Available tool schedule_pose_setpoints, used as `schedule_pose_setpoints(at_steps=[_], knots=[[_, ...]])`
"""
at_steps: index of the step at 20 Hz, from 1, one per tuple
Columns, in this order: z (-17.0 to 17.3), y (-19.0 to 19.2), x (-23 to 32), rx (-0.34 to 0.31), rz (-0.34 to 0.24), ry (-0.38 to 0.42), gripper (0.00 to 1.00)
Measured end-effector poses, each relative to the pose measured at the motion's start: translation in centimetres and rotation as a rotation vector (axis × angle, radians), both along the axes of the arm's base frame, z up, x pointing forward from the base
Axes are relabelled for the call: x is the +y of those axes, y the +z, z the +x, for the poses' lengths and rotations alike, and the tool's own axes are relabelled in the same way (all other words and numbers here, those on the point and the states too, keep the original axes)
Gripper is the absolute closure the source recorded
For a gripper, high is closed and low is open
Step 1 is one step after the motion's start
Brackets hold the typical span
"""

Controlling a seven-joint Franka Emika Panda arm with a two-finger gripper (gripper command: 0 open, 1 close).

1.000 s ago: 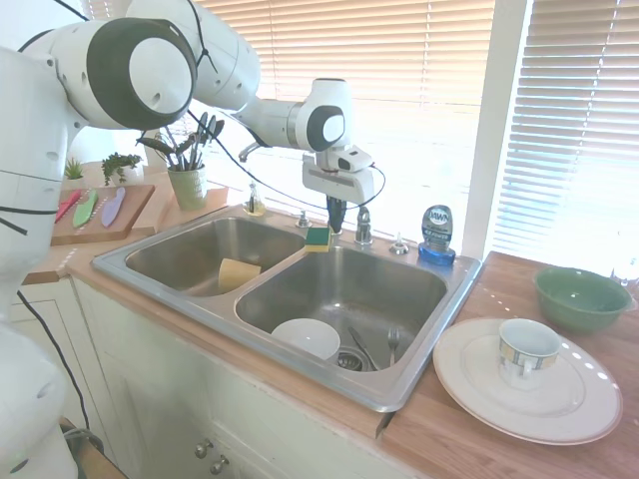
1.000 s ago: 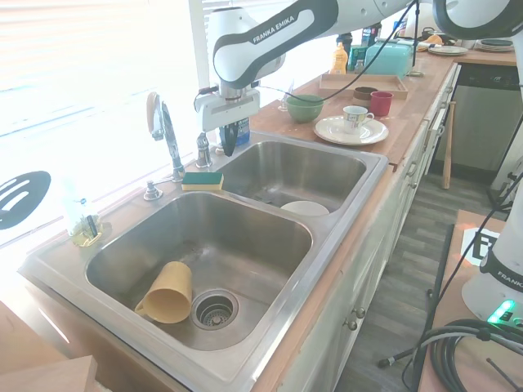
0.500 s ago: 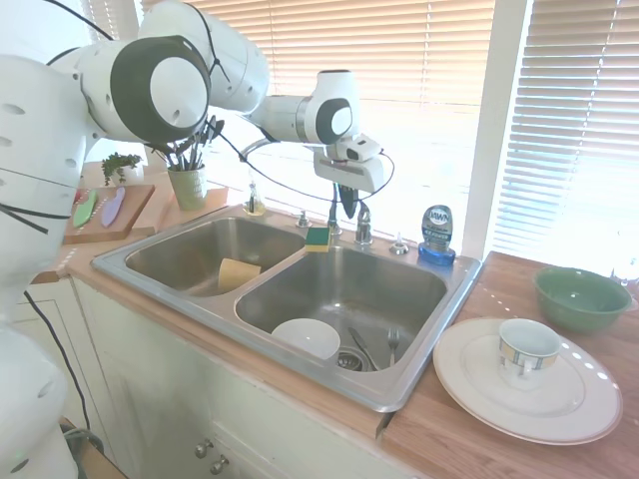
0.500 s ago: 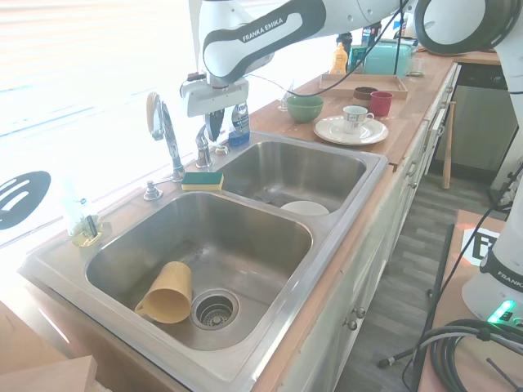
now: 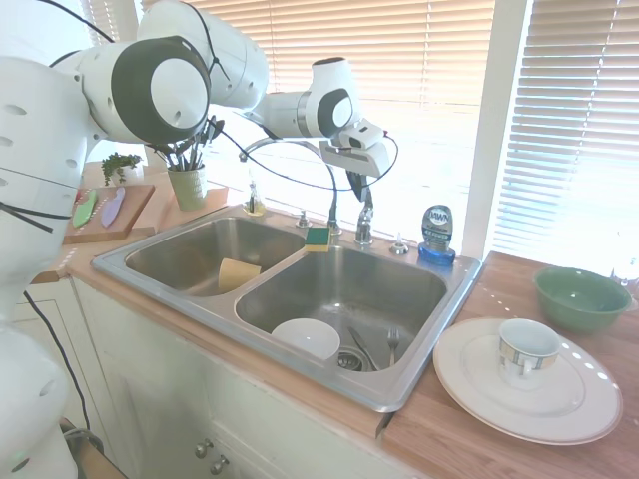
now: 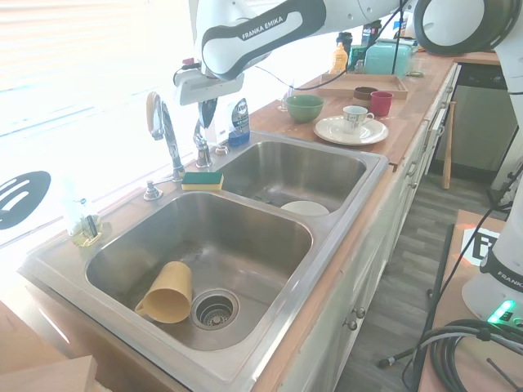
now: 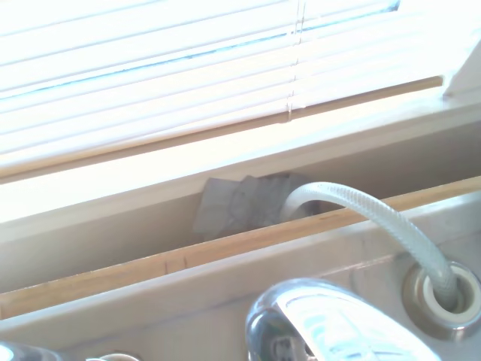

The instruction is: Turn on the faucet

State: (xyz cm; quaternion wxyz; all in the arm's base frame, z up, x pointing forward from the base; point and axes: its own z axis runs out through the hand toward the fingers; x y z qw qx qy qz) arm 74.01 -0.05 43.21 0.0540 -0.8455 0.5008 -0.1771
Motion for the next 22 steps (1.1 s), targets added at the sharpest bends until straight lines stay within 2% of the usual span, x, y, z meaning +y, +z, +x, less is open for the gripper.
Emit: schedule_pose_setpoints(at_steps=[3, 7, 11, 14, 17, 22], knots=[[-0.1, -0.2, 0.0, 0.016, 0.0, -0.002, 1.0], [-0.9, -1.7, 0.3, 0.119, 0.004, -0.006, 1.0], [-3.0, -5.2, 1.4, 0.241, 0.022, -0.003, 1.0], [-5.9, -7.0, 1.4, 0.323, 0.049, -0.009, 1.0], [-9.7, -7.0, 1.5, 0.396, 0.065, 0.006, 1.0], [-16.6, -6.1, 1.8, 0.45, 0.074, 0.023, 1.0]])
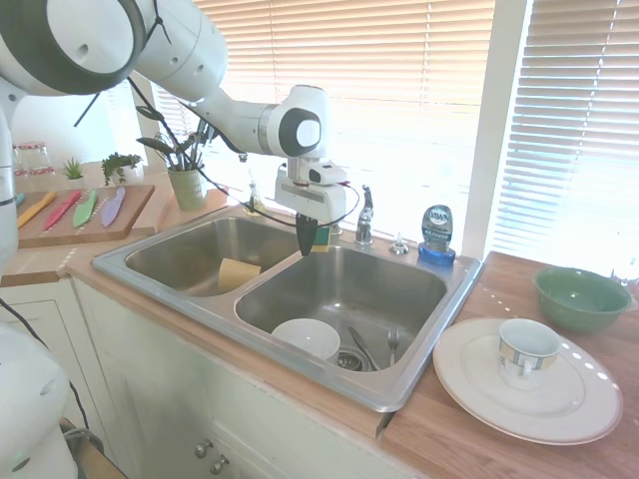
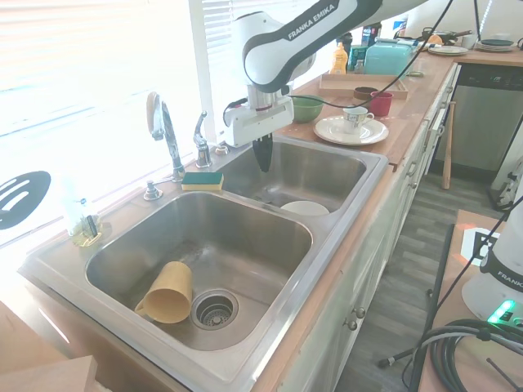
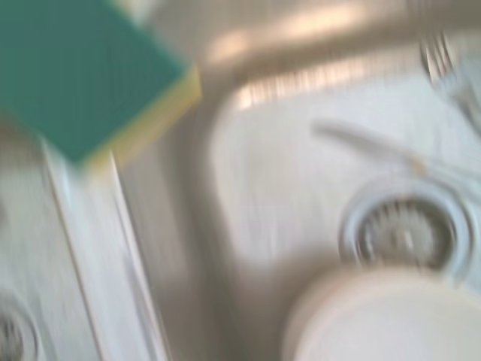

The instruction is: Turn on the faucet

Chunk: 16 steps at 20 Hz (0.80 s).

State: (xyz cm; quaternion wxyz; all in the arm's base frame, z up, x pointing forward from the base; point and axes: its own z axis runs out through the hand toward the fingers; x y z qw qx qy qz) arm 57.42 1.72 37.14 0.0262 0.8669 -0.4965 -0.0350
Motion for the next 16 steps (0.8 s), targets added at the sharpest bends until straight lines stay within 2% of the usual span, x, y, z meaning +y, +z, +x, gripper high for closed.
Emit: schedule_pose_setpoints(at_steps=[1, 2, 7, 16], knots=[[-1.5, 0.2, 0.0, 0.006, 0.0, 0.004, 1.0], [-2.9, 0.4, -0.1, 0.011, 0.0, 0.008, 0.0], [-7.6, 1.5, -0.5, 0.006, -0.002, 0.016, 0.0], [-8.6, 1.8, -0.9, -0.004, -0.001, 0.023, 0.0]])
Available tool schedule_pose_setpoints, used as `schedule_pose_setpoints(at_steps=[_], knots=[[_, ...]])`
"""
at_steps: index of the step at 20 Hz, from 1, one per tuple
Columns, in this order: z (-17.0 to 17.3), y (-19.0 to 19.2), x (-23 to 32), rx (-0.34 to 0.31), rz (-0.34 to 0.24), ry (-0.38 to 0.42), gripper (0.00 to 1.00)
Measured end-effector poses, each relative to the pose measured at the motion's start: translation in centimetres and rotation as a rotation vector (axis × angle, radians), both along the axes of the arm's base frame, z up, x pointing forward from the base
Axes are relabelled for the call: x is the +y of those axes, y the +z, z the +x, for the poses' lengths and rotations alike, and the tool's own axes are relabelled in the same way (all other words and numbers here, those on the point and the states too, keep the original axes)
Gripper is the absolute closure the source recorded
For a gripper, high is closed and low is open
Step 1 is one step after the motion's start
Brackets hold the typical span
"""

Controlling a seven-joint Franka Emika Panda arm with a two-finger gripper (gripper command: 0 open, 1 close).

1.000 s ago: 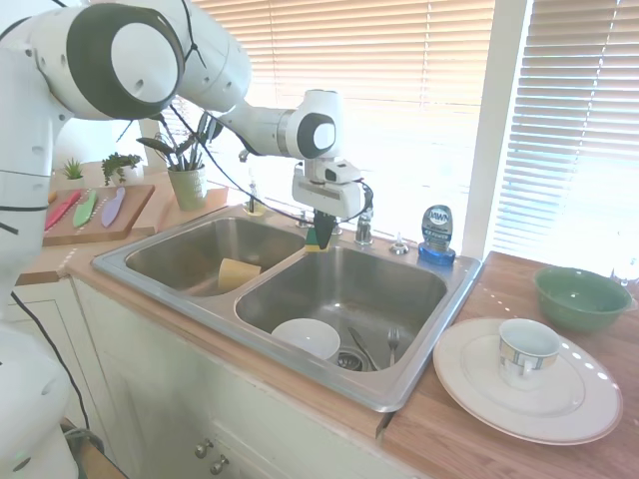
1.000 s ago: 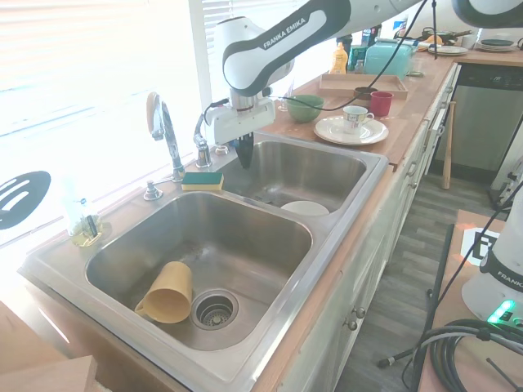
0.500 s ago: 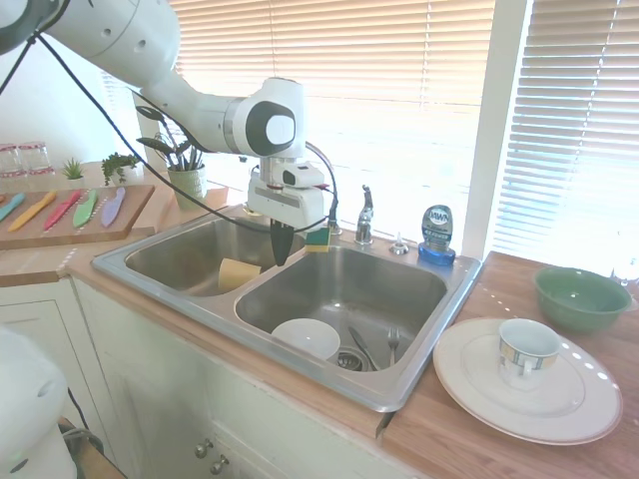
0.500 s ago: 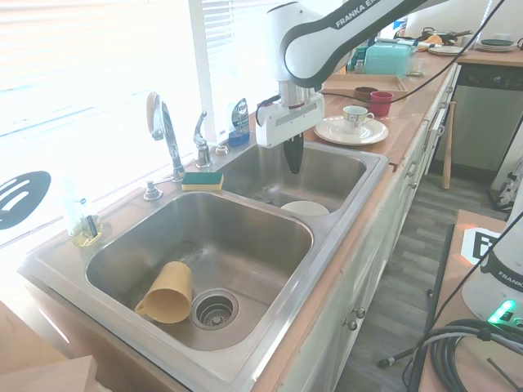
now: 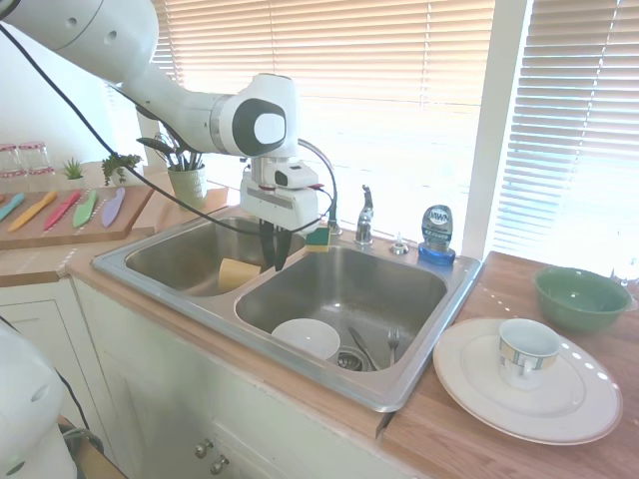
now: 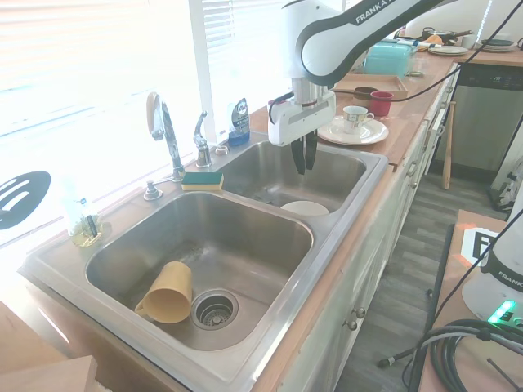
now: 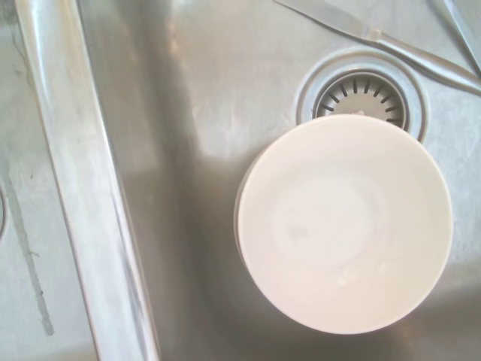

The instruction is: Turn on the faucet

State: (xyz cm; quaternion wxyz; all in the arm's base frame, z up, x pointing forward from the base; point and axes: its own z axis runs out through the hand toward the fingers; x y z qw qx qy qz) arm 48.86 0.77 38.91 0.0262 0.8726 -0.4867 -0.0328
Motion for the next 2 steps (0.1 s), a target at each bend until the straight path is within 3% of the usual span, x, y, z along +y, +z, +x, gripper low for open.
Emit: schedule_pose_setpoints(at_steps=[2], knots=[[0.01, 0.01, -0.03, -0.001, 0.0, 0.0, 0.0]])
